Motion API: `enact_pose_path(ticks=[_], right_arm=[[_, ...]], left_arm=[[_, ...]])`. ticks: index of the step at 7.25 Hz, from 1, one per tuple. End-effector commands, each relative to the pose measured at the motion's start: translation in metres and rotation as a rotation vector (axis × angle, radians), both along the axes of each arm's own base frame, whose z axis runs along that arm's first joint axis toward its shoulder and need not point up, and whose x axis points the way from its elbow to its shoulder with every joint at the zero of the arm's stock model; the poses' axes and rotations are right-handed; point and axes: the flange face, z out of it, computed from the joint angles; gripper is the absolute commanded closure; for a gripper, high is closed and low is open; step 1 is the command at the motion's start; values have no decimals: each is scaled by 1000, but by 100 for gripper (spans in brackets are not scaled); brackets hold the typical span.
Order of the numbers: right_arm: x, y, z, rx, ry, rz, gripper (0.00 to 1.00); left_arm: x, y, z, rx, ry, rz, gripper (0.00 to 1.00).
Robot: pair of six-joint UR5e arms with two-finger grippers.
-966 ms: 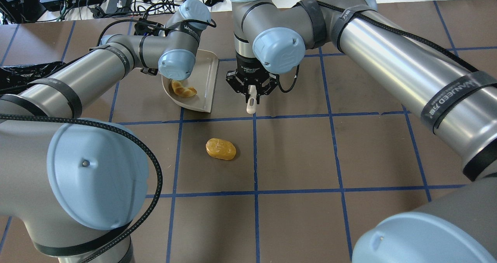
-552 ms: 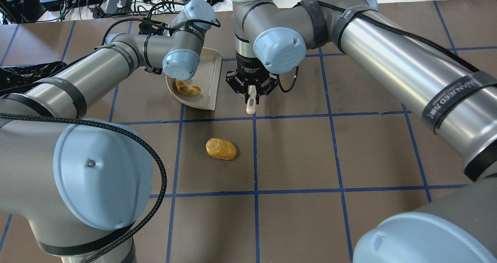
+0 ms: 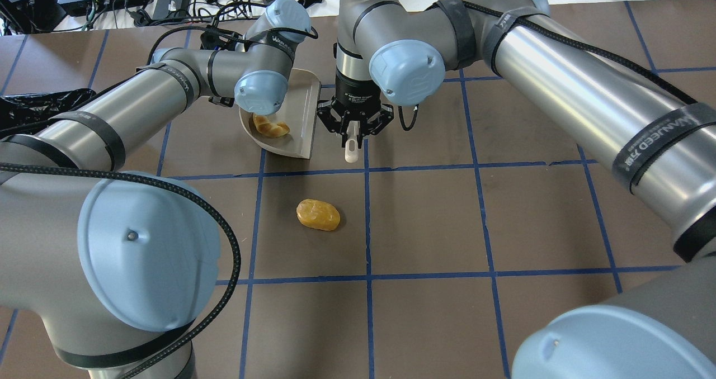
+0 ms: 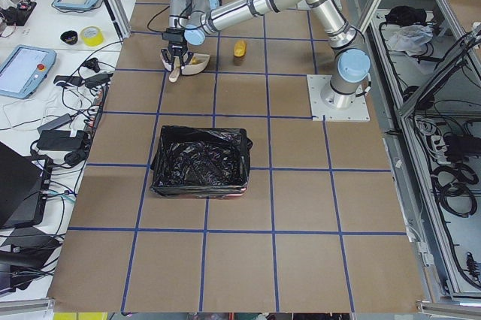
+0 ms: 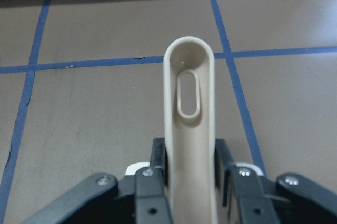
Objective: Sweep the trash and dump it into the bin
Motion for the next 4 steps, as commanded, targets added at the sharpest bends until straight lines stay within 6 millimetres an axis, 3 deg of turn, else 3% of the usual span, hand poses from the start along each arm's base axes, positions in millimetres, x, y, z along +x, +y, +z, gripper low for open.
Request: enact_pose_path(ticks=[1, 4], right_arm=[[-17, -12, 0, 20, -134, 31, 100], [-22, -14, -8, 29, -264, 105, 100]], left_arm=[[0, 0, -1, 2, -1, 0, 100], [0, 0, -1, 2, -1, 0, 100]])
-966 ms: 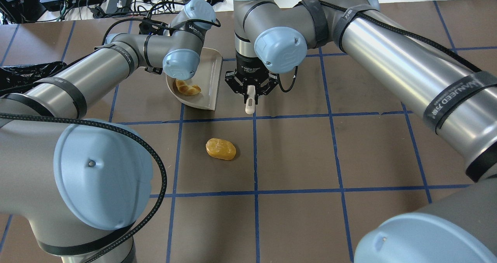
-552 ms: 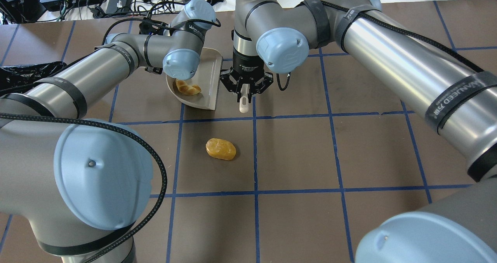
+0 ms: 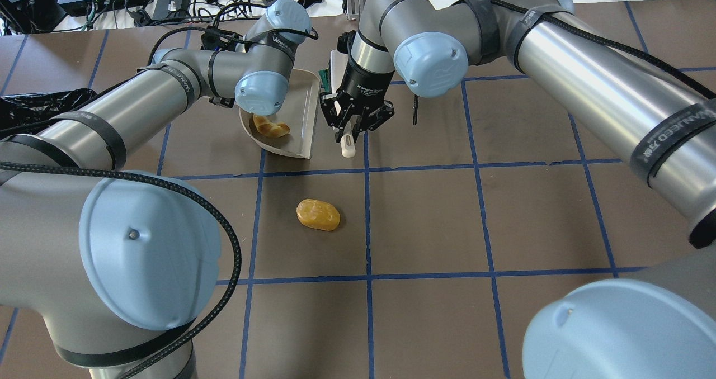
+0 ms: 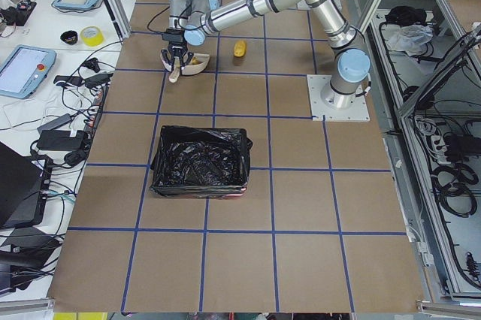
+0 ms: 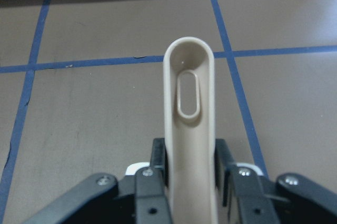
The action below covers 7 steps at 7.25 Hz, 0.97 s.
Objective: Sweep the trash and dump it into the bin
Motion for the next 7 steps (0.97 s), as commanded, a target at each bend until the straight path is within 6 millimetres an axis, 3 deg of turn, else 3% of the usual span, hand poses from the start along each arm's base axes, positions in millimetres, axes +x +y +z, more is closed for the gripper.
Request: enact_pose_path(ticks=[1, 4, 7], right_arm=[[-3, -4, -4, -7, -130, 40, 100], [5, 1, -24, -10, -250, 91, 100], [-13, 15, -55, 160, -270, -75, 100]], left_arm=[[0, 0, 0, 0, 0, 0, 100], [0, 0, 0, 0, 0, 0, 100], [0, 0, 0, 0, 0, 0, 100]])
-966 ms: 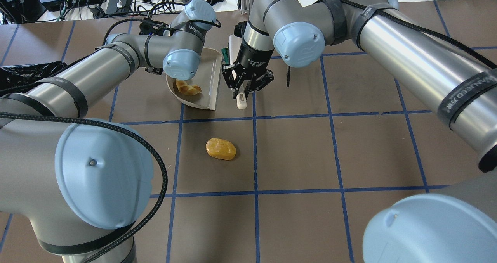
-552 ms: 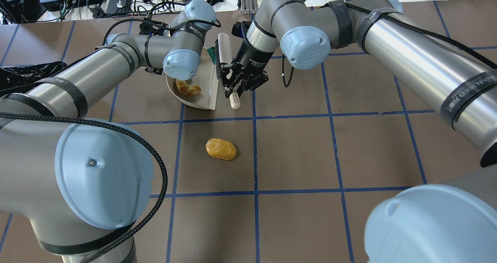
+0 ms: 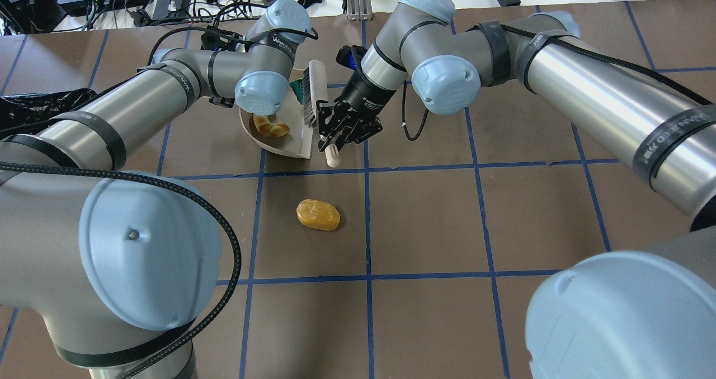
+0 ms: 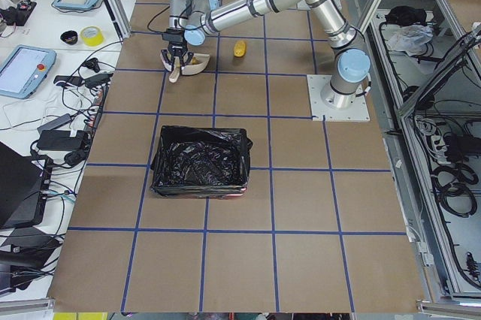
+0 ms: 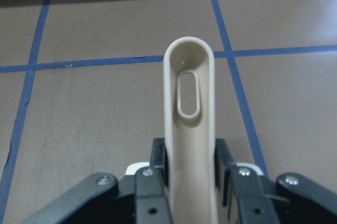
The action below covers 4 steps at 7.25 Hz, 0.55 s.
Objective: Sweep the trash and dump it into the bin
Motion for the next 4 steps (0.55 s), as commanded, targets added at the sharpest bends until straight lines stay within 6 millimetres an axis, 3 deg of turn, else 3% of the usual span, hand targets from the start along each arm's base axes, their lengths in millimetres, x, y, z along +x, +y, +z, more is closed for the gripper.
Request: enact_pose_path(ticks=[1, 4], right_arm=[[1, 12, -14, 154, -61, -133, 100], [6, 15, -10, 275, -90, -236, 100]], left_arm=[[0, 0, 0, -2, 0, 0, 100], [0, 0, -1, 0, 0, 0, 100]])
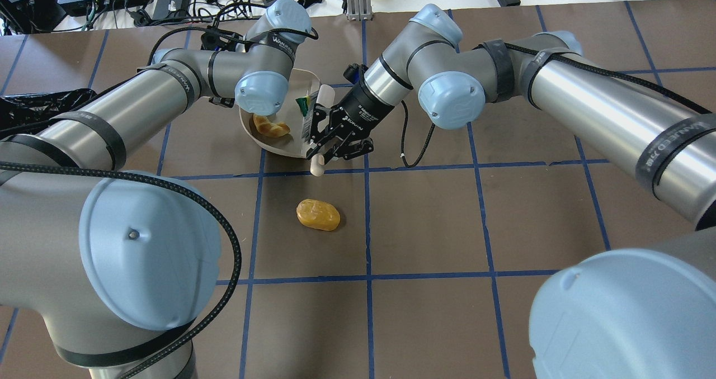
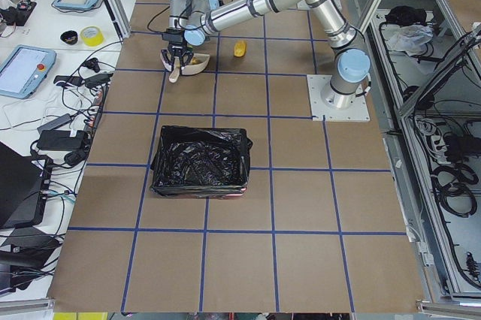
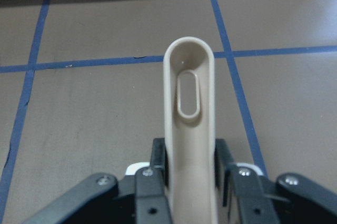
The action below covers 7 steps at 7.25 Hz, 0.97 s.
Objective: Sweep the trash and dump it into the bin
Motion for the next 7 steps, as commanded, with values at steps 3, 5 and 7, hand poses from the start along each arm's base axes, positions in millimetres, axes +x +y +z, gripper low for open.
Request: enact_pose_path(ticks=[3, 5, 7], right_arm=[[7, 17, -9, 125, -66, -68, 100], [10, 31, -13, 177, -106, -89, 100], [10, 42, -12, 256, -114, -147, 100]], left_arm=[[0, 0, -2, 3, 0, 0, 100], [0, 0, -2, 3, 0, 0, 100], [0, 0, -2, 2, 0, 1, 100]])
